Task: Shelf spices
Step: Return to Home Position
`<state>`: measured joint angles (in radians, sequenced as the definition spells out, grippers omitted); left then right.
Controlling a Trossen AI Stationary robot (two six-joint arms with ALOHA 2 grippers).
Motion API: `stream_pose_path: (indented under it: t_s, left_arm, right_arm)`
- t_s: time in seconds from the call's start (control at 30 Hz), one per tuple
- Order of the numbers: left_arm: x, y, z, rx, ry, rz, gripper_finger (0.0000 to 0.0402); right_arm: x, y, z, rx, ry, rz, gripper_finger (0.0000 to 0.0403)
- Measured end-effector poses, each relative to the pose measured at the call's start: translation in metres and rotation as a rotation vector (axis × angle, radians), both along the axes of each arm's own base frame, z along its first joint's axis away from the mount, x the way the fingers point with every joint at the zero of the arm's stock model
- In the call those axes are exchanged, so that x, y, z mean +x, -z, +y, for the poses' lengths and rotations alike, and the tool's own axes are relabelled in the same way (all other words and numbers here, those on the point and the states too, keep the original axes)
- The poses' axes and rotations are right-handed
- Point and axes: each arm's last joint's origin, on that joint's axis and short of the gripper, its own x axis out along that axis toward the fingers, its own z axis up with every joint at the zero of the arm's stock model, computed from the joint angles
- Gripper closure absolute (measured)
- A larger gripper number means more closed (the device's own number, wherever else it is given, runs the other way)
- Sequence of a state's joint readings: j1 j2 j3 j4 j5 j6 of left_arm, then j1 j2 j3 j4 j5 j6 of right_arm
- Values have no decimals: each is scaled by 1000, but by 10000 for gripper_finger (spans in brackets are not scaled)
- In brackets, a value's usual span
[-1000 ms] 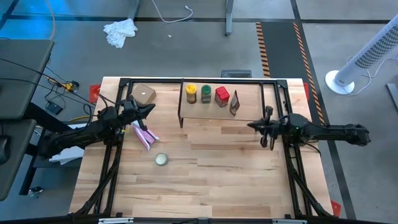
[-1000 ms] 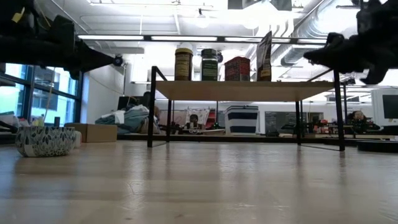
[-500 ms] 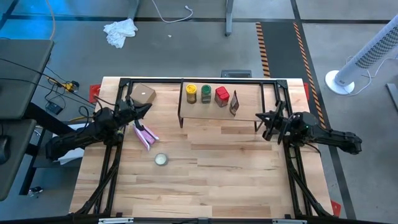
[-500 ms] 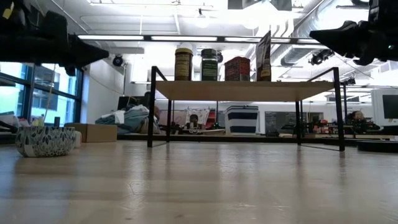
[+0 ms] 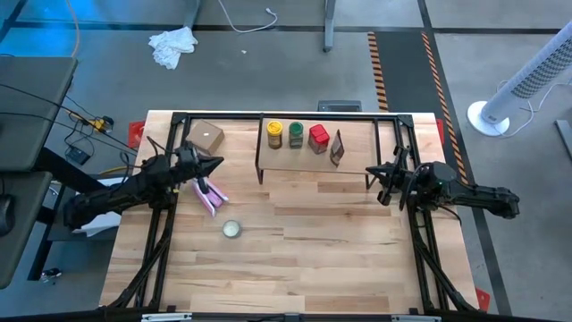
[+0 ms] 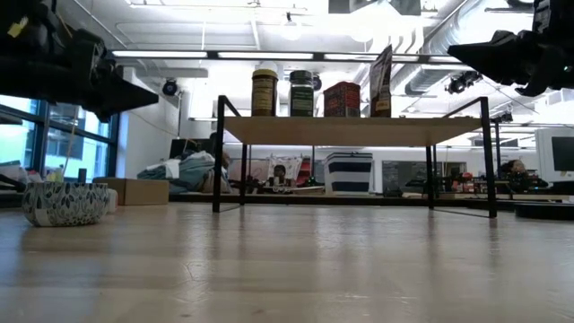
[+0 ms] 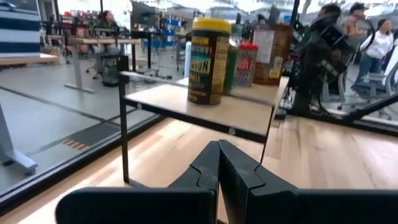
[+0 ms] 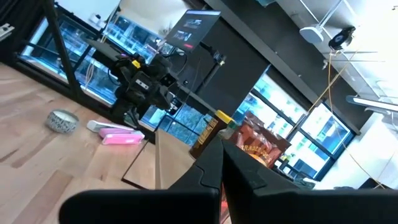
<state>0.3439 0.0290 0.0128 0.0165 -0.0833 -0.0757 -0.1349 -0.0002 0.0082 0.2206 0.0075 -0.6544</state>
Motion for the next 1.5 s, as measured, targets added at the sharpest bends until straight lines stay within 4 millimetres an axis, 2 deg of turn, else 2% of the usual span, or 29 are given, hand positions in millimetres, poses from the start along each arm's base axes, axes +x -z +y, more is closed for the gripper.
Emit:
stream_pose_path:
  t_s: [0.4, 0.47, 0.6, 0.8, 0.87, 0.93, 1.13, 1.5]
  left_arm:
    - [1, 1, 0, -3, -6, 11, 400]
    - [1, 1, 0, -3, -7, 10, 400]
    - [1, 1, 0, -3, -7, 10, 400]
    - [1, 1, 0, -3, -8, 9, 400]
    - [1, 1, 1, -3, -8, 9, 400]
    - [1, 1, 1, -3, -8, 9, 400]
    - [1, 1, 0, -3, -8, 9, 400]
    - [1, 1, 0, -3, -8, 9, 400]
  right_arm:
    - [0, 0, 0, 1, 0, 3, 402]
    - [1, 3, 0, 49, -11, 27, 402]
    - [3, 19, 5, 389, -167, 163, 402]
    - [3, 18, 12, 989, -333, 142, 402]
    - [3, 18, 13, 1077, -347, 139, 402]
    - [3, 18, 13, 1070, -345, 139, 402]
    - [3, 18, 13, 899, -325, 148, 402]
    - [4, 19, 9, 881, -283, 139, 403]
